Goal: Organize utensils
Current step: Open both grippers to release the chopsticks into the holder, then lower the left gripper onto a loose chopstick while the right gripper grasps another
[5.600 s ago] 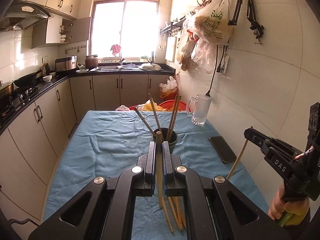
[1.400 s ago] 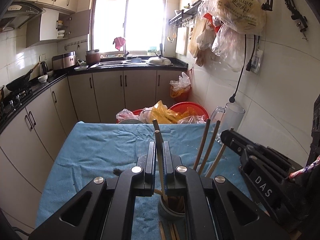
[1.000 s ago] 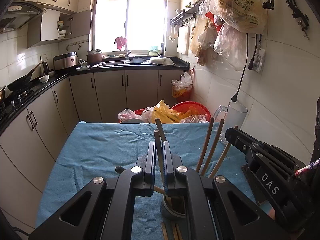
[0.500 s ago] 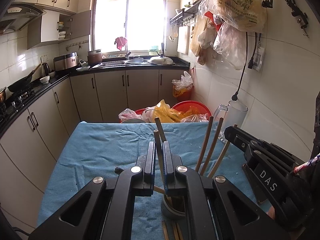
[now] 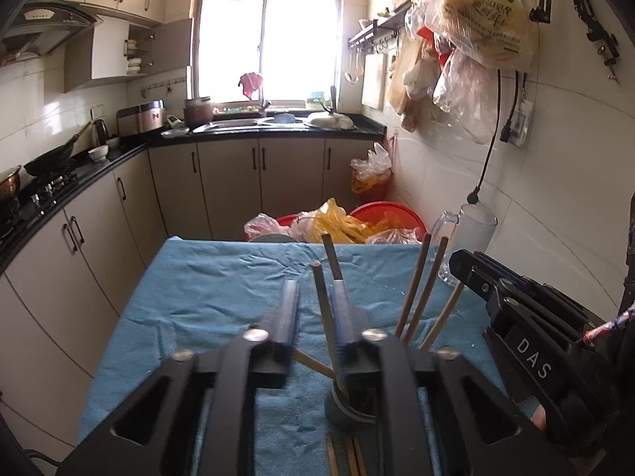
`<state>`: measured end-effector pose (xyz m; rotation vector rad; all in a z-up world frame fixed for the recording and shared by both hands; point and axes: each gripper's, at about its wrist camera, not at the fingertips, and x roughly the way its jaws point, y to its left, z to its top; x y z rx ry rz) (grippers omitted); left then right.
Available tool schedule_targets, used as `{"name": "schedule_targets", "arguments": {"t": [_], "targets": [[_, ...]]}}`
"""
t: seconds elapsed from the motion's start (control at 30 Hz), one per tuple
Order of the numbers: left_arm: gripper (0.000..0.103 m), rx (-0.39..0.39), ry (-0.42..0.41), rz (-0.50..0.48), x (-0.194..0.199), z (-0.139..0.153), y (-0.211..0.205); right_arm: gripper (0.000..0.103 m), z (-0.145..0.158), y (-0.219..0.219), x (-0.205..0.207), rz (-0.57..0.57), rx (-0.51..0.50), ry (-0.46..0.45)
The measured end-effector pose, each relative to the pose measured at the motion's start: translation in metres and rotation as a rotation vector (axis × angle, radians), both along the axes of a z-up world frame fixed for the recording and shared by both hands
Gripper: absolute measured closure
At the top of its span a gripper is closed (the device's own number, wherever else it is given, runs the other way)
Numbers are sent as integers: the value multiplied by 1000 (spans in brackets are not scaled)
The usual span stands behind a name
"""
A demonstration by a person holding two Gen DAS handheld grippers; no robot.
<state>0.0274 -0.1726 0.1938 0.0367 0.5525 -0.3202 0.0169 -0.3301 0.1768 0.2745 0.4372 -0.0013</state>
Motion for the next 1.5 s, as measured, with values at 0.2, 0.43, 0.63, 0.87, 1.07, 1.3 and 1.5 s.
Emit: {"name": "schedule_targets", "arguments": {"t": [0.2, 0.43, 0.63, 0.87, 1.07, 1.3, 1.5], "targets": [[52, -19, -82, 15, -32, 25, 17, 79, 17, -4, -17, -17, -2, -25], [39, -45, -170, 24, -86, 55, 43, 71, 43, -1, -59, -34, -25, -74], [31, -95, -178, 31, -135, 57, 76, 56, 36, 8, -99, -25, -59, -55], [29, -83, -3, 24, -145, -16, 89, 55, -63, 31, -109, 80, -54, 214], [35, -31, 270, 9, -103, -104, 75, 65, -138, 50, -95, 174, -73, 404], [57, 10, 423, -34, -61, -158, 50, 67, -150, 39, -62, 173, -19, 443], [59, 39, 452, -82, -38, -172, 18, 76, -167, 41, -36, 162, -32, 487]]}}
